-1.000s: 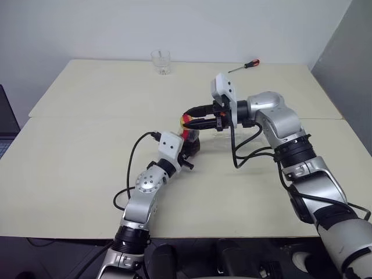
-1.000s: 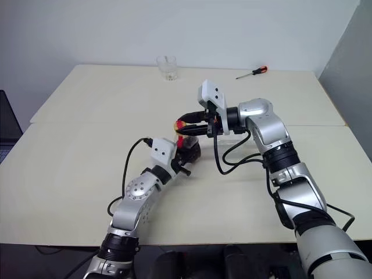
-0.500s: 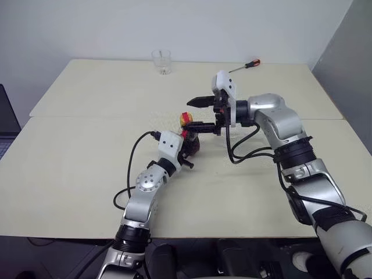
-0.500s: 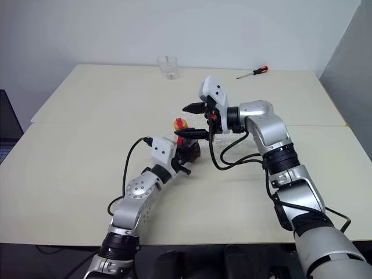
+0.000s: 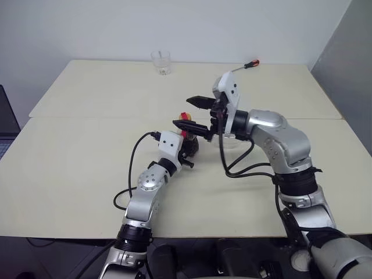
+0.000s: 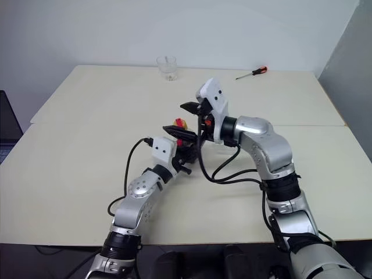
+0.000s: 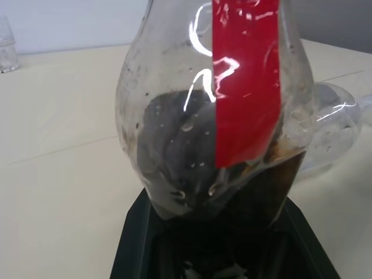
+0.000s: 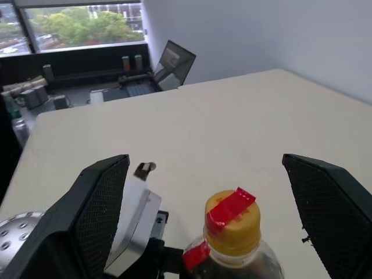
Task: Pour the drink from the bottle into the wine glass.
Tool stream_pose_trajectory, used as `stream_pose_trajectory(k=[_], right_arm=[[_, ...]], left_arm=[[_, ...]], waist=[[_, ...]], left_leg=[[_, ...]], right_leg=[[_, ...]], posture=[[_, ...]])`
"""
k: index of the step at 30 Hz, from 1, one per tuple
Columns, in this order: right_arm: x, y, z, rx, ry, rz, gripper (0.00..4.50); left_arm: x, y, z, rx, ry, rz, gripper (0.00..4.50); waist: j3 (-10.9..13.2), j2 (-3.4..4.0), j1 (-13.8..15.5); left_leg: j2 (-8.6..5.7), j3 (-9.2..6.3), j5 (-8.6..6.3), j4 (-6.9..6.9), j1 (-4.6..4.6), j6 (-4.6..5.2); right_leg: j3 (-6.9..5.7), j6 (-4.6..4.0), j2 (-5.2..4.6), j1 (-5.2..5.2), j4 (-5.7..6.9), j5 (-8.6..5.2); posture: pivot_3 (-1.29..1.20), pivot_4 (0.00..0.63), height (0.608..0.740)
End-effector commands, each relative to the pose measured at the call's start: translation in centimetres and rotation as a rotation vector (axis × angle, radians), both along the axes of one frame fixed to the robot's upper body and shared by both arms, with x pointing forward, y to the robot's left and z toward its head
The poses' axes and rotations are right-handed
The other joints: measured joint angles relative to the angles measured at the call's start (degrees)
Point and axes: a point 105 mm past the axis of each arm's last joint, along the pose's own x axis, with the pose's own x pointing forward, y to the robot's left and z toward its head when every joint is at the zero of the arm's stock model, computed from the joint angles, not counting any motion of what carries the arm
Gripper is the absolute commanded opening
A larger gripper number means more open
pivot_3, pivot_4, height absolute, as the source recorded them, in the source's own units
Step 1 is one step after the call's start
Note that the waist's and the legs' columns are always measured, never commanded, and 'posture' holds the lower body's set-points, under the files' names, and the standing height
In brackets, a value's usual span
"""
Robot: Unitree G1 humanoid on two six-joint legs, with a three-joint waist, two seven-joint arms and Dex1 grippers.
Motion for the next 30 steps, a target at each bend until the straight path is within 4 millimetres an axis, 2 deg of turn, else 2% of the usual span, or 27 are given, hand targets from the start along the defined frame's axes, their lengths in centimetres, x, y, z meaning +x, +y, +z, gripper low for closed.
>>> stream_pose_trajectory(k=[1, 6, 12, 19, 30], right_arm=[[-0.1, 0.2, 0.9, 0.033, -0.017, -0.045, 4.50], [0.4, 0.6, 0.3, 0.018, -0.011, -0.096, 4.50], [0.8, 1.6, 1.3, 0.070, -0.017, -0.121, 4.50], [1.3, 2.6, 0.7, 0.072, 0.016, -0.129, 4.50], [2.6, 2.9, 0.1, 0.070, 0.030, -0.184, 4.50]], left_arm=[[0.0, -0.4, 2.1, -0.014, -0.074, -0.010, 0.87], [-0.1, -0.4, 2.1, -0.014, -0.075, -0.010, 0.87], [-0.2, -0.5, 2.2, -0.018, -0.075, -0.014, 0.87], [-0.1, -0.6, 2.3, -0.019, -0.077, -0.015, 0.85], [0.0, -0.7, 2.4, -0.023, -0.078, -0.012, 0.82]], waist=[[0.0, 0.00, 0.0], [0.0, 0.00, 0.0], [0.0, 0.00, -0.1], [0.0, 0.00, -0.1], [0.0, 0.00, -0.1]], left_leg=[[0.00, 0.01, 0.00, 0.00, -0.01, 0.00], [0.00, 0.03, 0.00, -0.01, -0.02, 0.00], [0.00, 0.02, 0.00, -0.01, -0.01, 0.00], [0.00, 0.03, 0.00, -0.01, -0.02, 0.00], [0.00, 0.02, 0.00, -0.01, -0.02, 0.00]], right_leg=[[0.01, 0.00, 0.00, -0.01, -0.01, 0.00], [0.03, 0.00, -0.01, -0.02, -0.03, 0.00], [0.02, 0.00, 0.05, -0.02, -0.01, 0.00], [0.03, 0.00, 0.06, -0.02, -0.02, 0.00], [0.02, 0.00, 0.06, -0.02, -0.02, 0.00]], posture=[[0.00, 0.150, 0.740], [0.00, 0.150, 0.740], [0.00, 0.150, 0.740], [0.00, 0.150, 0.740], [0.00, 0.150, 0.740]])
